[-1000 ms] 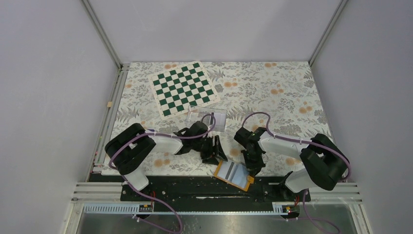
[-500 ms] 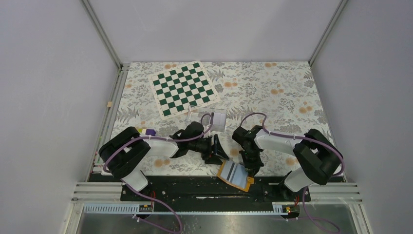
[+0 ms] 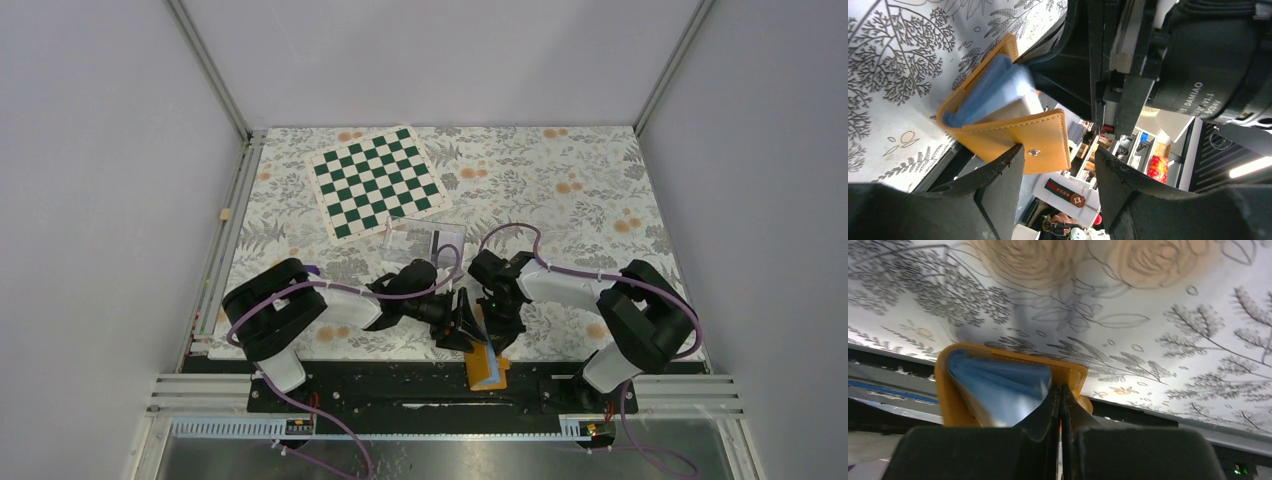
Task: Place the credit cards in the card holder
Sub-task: Close the card holder at the center of the board.
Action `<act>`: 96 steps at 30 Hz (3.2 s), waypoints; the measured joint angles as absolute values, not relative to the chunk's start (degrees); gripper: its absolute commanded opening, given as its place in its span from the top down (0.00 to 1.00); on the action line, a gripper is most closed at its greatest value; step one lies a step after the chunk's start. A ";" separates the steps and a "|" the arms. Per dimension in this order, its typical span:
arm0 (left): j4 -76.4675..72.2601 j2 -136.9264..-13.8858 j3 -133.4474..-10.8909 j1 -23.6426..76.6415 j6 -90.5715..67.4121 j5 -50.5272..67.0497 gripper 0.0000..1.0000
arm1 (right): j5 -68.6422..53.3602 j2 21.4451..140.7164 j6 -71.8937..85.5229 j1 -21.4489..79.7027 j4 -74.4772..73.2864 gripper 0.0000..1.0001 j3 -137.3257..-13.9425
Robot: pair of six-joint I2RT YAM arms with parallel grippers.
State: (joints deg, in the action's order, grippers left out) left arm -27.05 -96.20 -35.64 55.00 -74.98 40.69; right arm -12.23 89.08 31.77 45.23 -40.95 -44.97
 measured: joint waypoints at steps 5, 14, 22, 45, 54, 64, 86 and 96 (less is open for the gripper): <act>-28.12 -96.64 -35.62 55.81 -76.44 40.40 0.45 | -14.46 90.80 31.42 45.23 -39.00 1.00 -46.46; -26.96 -96.62 -35.03 55.81 -76.31 39.83 0.43 | -16.12 91.29 30.65 45.21 -36.56 1.00 -47.05; -25.58 -96.64 -33.19 55.79 -76.14 38.28 0.43 | -20.75 90.19 30.13 45.21 -35.79 1.00 -43.92; -8.03 -94.70 -37.98 55.81 -65.82 36.77 0.44 | -30.89 91.31 30.28 45.17 -35.64 1.00 -40.23; -1.32 -94.43 -40.91 55.92 -61.76 35.57 0.45 | -20.08 88.68 28.36 45.17 -46.94 0.61 -46.85; 5.50 -90.15 -41.30 55.96 -58.50 30.41 0.45 | -16.03 81.58 26.41 45.17 -50.68 0.39 -48.80; 14.35 -88.53 -41.76 55.96 -54.81 25.28 0.63 | -26.39 92.20 26.48 45.58 -44.51 0.51 -51.86; 19.73 -93.47 -46.87 57.08 -53.52 22.11 0.74 | -26.00 95.74 26.00 46.57 -44.51 0.60 -51.88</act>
State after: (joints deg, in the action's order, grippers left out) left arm 19.73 -93.47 -46.87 57.08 -53.52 22.11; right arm -26.00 95.74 26.00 46.57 -44.51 -51.88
